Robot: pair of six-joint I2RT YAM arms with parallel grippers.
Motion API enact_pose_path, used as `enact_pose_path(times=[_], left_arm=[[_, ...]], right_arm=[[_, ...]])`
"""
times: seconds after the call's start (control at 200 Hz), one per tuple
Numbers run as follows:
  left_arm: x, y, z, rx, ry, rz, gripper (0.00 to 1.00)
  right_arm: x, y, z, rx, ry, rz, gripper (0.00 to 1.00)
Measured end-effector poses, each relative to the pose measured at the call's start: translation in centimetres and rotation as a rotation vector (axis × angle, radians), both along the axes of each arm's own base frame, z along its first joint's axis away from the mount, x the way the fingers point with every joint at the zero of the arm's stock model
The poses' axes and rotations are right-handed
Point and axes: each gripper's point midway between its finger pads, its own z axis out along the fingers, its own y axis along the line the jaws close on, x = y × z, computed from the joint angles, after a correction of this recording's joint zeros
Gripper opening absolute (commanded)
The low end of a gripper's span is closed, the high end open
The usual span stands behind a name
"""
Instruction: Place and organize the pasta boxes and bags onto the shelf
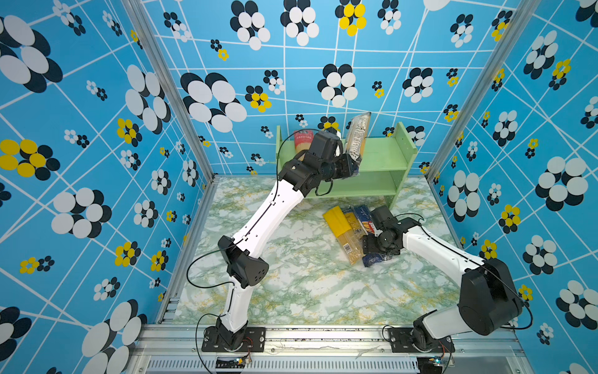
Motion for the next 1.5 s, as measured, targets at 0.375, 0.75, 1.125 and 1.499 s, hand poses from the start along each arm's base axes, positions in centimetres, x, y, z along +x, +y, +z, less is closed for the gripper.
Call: enact_pose_path(times=[0.375,0.75,1.125,1.499], left_arm=[[5.6,2.5,-5.7,0.042,0.087,0.18,0.0],[5.7,1.5,-5.0,0.008,0.063,0.172,0.0],[6.1,0.8,-4.5,-0.056,0.059,0.187,0.0],[6.4,0.2,-5.7,-0.066,0.072,0.189,0.0]], right_arm=[[0.5,0.3,0.3,0.024,0.0,0.017,0.86],[0.3,0.7,-0.6,0.036,0.037,0.022,0.86],[0.4,0.7,-0.7,0.038,0.037,0.022,0.86],[0.4,0.8,-0.7,0.04,0.033,0.022,0.86]])
